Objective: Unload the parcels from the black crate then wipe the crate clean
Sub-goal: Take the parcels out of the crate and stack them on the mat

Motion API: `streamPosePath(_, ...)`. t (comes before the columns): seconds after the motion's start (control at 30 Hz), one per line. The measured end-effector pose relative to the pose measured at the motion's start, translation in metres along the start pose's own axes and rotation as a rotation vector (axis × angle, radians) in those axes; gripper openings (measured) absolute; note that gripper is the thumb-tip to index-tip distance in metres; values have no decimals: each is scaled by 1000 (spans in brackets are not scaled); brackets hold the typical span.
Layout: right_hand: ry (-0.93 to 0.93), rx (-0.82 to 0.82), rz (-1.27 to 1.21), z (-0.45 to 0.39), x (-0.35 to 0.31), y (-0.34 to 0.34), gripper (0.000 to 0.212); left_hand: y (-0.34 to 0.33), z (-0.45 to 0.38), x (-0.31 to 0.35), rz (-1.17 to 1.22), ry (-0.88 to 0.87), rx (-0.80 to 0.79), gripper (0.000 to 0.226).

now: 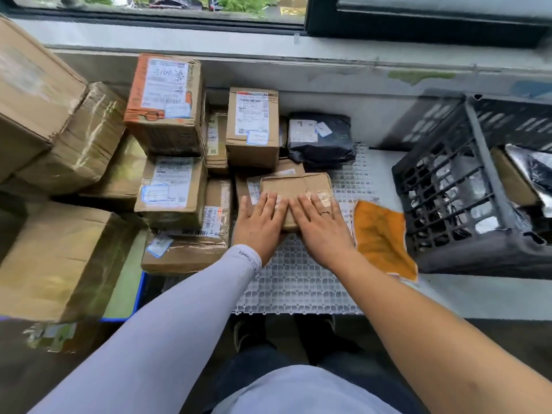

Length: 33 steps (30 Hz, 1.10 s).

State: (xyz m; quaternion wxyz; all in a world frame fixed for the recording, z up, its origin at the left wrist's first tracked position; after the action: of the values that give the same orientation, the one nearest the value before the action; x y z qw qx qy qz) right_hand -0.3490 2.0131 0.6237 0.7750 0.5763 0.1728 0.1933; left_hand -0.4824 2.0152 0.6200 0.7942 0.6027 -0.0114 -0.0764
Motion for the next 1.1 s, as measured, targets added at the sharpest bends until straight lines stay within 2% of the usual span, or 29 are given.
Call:
streamPosePath(0.3, -77, 27, -167, 12, 18, 10, 81, 0, 3, -3, 52, 44, 30, 68)
streamPosePath(0.47, -39, 40, -136, 13, 24, 11, 88, -2, 8, 1, 83, 62, 33, 70)
streamPosePath(0.63, 55, 75, -104, 11, 29, 30, 69, 11, 13, -2, 144, 63, 55, 71)
streamPosePath(0.77, 79, 147, -202, 8, 39, 52, 56, 36, 12, -6, 213, 45, 209, 64)
streamPosePath(0.87, 98, 172, -251, 3, 44, 62, 51, 50, 8, -12, 214, 26, 263, 64)
streamPosePath(1.1, 89, 273, -351, -2, 49, 79, 50, 74, 1, -21, 339, -14, 385, 52)
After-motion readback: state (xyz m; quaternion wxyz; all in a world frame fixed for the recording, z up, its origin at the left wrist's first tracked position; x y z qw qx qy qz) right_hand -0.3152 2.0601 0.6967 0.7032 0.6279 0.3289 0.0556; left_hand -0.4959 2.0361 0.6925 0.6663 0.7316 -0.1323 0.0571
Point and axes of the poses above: each hand's wrist, its own z-axis away from the middle knuckle, its own y-axis out of the back of the hand, x = y × z, the point moved 6 cm from there along -z, towards the middle knuckle, and after that the axes turned 12 degrees about y, right-handed, at the moved point
